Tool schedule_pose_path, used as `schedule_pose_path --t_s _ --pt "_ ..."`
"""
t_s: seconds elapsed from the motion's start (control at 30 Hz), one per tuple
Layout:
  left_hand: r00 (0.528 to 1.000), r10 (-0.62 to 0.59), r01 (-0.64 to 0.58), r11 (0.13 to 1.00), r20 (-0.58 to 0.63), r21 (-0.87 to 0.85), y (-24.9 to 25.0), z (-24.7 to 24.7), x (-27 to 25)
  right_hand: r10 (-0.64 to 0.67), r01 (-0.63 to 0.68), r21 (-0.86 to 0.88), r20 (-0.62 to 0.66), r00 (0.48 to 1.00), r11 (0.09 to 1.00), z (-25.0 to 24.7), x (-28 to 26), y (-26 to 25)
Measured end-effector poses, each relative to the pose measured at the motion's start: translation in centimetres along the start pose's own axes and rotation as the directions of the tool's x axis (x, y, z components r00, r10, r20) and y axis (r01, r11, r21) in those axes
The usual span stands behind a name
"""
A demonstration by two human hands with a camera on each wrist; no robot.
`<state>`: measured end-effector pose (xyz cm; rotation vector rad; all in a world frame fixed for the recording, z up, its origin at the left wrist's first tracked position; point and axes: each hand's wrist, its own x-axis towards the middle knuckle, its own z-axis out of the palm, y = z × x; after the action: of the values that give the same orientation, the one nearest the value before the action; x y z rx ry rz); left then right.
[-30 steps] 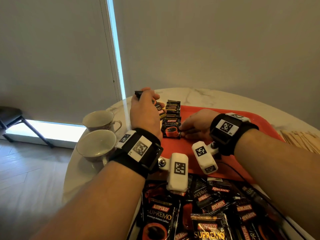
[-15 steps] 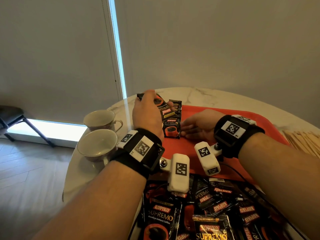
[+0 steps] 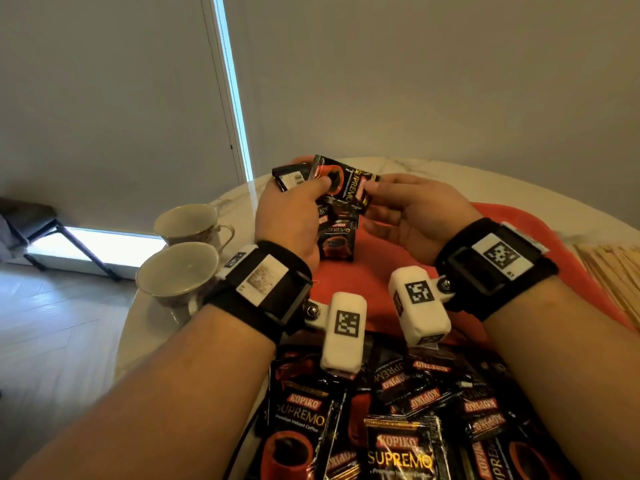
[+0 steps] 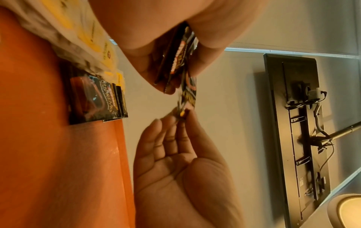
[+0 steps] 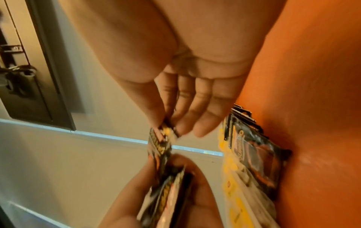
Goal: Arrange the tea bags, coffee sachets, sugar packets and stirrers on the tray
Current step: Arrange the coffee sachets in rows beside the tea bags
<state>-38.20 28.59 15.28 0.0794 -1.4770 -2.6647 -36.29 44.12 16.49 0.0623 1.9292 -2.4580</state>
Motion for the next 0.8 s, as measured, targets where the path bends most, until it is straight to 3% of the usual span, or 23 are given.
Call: schedule_pose_path --t_s 0.13,0.23,0.4,0.63,0.8 --pt "0.998 -0.001 -0.005 0.996 0.058 0.091 -0.2 0.1 -0.3 -0.116 0.117 0.000 -0.109 0.987 0.993 -0.4 0.5 -0.6" --pt "0.991 -0.031 0.013 0.990 0.127 0.144 -0.5 0.1 -0.7 -0.180 0.171 -0.102 -0.091 0.979 0.980 -0.3 0.6 -0.9" --pt "0.979 -0.044 0.028 0.996 0.199 0.082 0.0 0.1 -0.8 -0.246 0.227 -0.264 -0.039 0.969 0.937 -0.4 0.4 -1.8" --pt "0.950 -0.027 -0.027 0.985 0.312 0.168 -0.1 0.2 -1.2 -0.110 0.105 -0.063 -0.069 0.992 0.992 -1.3 0.2 -2.0" --pt "0.972 0.004 -0.034 0.992 0.235 0.121 0.2 -0.2 -0.6 -0.036 0.037 -0.052 0.010 0.999 0.998 -1.0 0.0 -1.7"
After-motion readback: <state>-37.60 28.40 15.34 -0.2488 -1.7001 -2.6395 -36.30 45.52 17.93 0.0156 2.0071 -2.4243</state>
